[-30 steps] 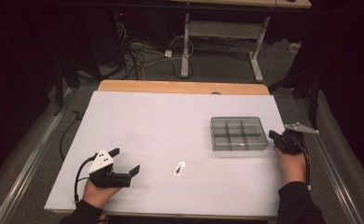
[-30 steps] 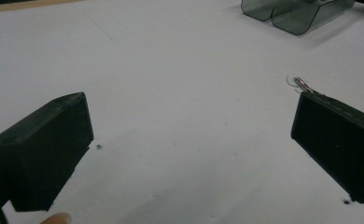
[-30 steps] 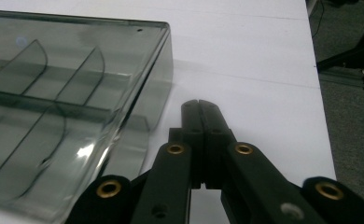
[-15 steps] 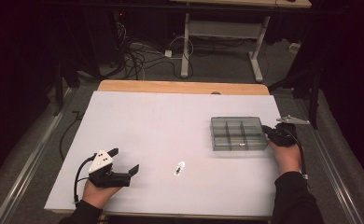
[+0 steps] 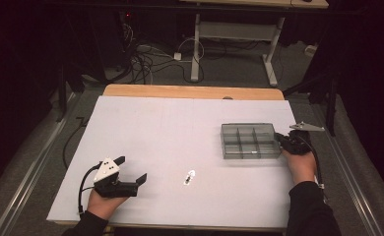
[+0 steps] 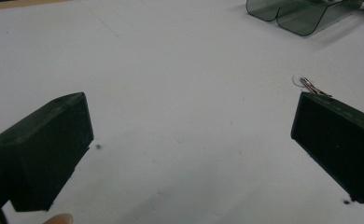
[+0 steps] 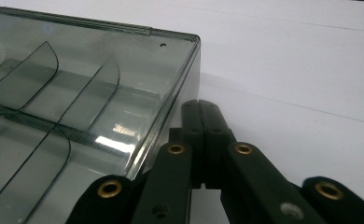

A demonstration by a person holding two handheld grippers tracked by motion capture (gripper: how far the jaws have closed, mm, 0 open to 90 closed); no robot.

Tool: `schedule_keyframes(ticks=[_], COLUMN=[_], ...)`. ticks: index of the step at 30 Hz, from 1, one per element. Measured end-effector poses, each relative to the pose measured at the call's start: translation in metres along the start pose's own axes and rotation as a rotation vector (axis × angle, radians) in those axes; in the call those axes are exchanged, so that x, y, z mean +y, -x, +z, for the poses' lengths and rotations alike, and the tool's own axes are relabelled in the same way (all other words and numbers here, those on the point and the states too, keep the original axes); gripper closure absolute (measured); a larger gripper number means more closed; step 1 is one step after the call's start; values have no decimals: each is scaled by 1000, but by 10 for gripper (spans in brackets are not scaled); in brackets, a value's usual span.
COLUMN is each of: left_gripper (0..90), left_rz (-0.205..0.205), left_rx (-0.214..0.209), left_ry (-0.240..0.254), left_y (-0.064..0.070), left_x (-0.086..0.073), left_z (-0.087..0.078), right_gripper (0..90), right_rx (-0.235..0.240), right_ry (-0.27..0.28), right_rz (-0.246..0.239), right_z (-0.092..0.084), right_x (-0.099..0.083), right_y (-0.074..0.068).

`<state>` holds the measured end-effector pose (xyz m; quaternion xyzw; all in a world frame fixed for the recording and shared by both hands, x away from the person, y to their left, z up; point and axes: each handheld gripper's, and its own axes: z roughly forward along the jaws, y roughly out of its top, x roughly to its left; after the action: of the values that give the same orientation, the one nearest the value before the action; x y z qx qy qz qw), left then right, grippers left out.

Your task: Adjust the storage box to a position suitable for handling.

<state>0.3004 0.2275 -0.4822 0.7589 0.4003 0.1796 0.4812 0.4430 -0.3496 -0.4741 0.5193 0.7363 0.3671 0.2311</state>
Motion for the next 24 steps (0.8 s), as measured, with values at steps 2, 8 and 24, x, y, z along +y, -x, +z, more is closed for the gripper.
schedule_keyframes(ticks=[2, 8, 24], left_gripper=[0, 0, 0], left_rz=[-2, -4, -10], left_rx=[-1, -3, -6], left_ry=[-1, 0, 4], left_y=[0, 0, -2], left_x=[0, 0, 0], left_z=[0, -1, -2], right_gripper=[900, 900, 900], right_rx=[7, 27, 74], right_ry=[0, -1, 0], right_rz=[-5, -20, -68], right_z=[1, 2, 14], right_x=[0, 1, 12], right_y=[-3, -11, -32])
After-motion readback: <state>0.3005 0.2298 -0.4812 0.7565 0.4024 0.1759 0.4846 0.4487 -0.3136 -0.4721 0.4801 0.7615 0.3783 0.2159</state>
